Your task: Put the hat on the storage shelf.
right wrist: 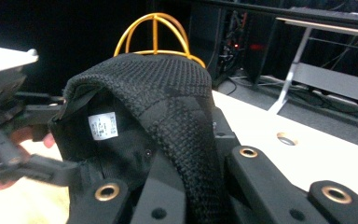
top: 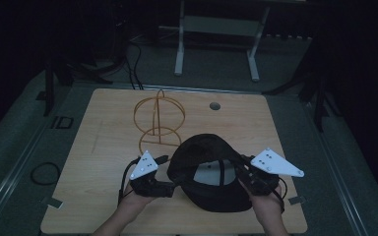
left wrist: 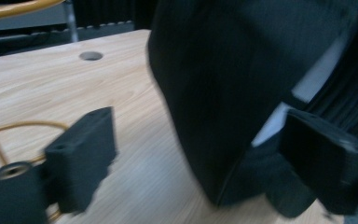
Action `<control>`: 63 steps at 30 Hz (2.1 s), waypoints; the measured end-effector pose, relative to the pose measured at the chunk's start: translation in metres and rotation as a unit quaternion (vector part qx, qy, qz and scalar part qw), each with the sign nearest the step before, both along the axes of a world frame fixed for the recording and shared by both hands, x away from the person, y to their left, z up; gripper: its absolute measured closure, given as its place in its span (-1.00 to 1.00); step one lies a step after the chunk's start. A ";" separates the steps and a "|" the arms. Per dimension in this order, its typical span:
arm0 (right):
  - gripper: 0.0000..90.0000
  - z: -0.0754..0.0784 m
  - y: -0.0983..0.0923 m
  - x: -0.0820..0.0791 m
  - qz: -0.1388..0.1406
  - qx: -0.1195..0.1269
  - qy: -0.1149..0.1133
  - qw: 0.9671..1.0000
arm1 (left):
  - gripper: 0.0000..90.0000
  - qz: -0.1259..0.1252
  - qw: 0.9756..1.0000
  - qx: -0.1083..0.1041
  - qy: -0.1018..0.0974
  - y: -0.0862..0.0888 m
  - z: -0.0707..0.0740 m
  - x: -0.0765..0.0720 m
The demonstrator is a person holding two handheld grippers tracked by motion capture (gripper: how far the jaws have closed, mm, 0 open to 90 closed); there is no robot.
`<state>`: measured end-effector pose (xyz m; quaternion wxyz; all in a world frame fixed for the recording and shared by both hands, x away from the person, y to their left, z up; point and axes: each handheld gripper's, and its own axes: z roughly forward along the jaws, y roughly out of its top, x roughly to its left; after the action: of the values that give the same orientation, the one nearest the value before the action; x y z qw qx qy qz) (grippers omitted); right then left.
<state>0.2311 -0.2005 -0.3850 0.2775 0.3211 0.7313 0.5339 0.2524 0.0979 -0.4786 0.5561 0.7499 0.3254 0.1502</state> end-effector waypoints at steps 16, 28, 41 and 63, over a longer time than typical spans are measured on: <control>0.96 -0.011 0.003 -0.002 0.014 -0.012 0.003 1.000 | 0.98 0.039 0.999 0.035 -0.005 -0.018 0.006 0.008; 0.95 -0.029 -0.007 -0.009 0.003 -0.008 0.015 1.000 | 0.99 0.036 0.999 0.022 0.002 -0.017 0.019 0.009; 0.56 -0.045 -0.015 -0.018 -0.001 -0.005 0.022 1.000 | 0.99 0.042 0.999 0.025 -0.019 -0.024 0.041 0.011; -0.39 -0.060 -0.053 -0.038 0.086 0.016 0.073 0.993 | 0.99 0.038 0.998 0.014 -0.052 -0.018 0.058 0.003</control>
<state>0.1933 -0.2539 -0.4454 0.1712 0.2992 0.7659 0.5427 0.2552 0.0796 -0.4207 0.5559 0.7358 0.3222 0.2141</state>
